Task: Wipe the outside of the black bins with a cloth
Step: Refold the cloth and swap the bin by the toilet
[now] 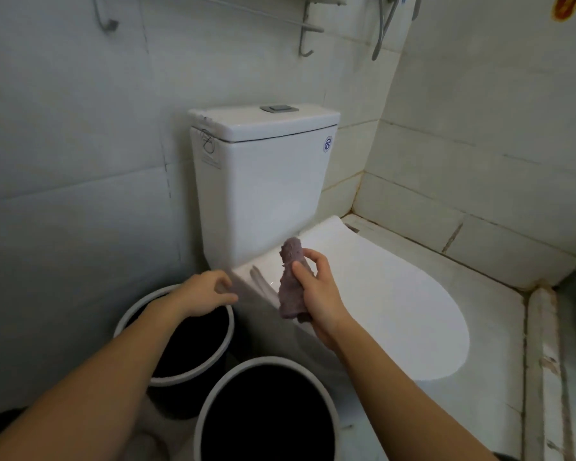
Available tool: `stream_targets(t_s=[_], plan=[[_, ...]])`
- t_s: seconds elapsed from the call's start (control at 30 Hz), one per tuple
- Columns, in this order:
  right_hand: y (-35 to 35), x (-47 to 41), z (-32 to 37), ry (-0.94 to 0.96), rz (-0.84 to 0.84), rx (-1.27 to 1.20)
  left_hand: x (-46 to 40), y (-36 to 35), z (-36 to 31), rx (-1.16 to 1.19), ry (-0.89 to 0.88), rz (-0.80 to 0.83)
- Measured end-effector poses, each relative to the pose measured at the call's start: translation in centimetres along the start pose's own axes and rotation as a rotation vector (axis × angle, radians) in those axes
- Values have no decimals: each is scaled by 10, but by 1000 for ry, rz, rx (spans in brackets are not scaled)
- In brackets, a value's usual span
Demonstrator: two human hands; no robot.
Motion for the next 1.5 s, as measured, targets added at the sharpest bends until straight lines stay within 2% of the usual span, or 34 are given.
stream_targets(t_s=[0.1, 0.3, 0.43, 0.6, 0.9, 1.07, 1.3, 1.5], plan=[[-6, -4, -9, 36, -15, 157, 14, -26, 58, -47, 132, 71], [-12, -7, -23, 11, -29, 210, 31, -88, 130, 28, 219, 189], [-23, -7, -31, -8, -20, 217, 38, -102, 155, -81, 266, 208], [-28, -10, -38, -29, -11, 252, 33, -101, 159, -234, 221, 242], [-26, -14, -41, -27, -25, 219, 27, -100, 136, -452, 100, 272], [-20, -12, -38, -22, -33, 242, 34, -66, 111, -514, 61, 127], [-15, 11, -15, 29, 0, 171, 61, 11, 63, -561, 33, 7], [8, 34, 20, 69, -65, 16, 97, 56, -31, -610, -67, -82]])
Point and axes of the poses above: each hand's wrist, its own x-axis away from the middle knuckle, its own y-axis out of the back of the hand, z = x × y, the point moved 9 cm from there along -x, towards the middle knuckle, and after that the axes turned 8 degrees about z, right-handed, at the moved point
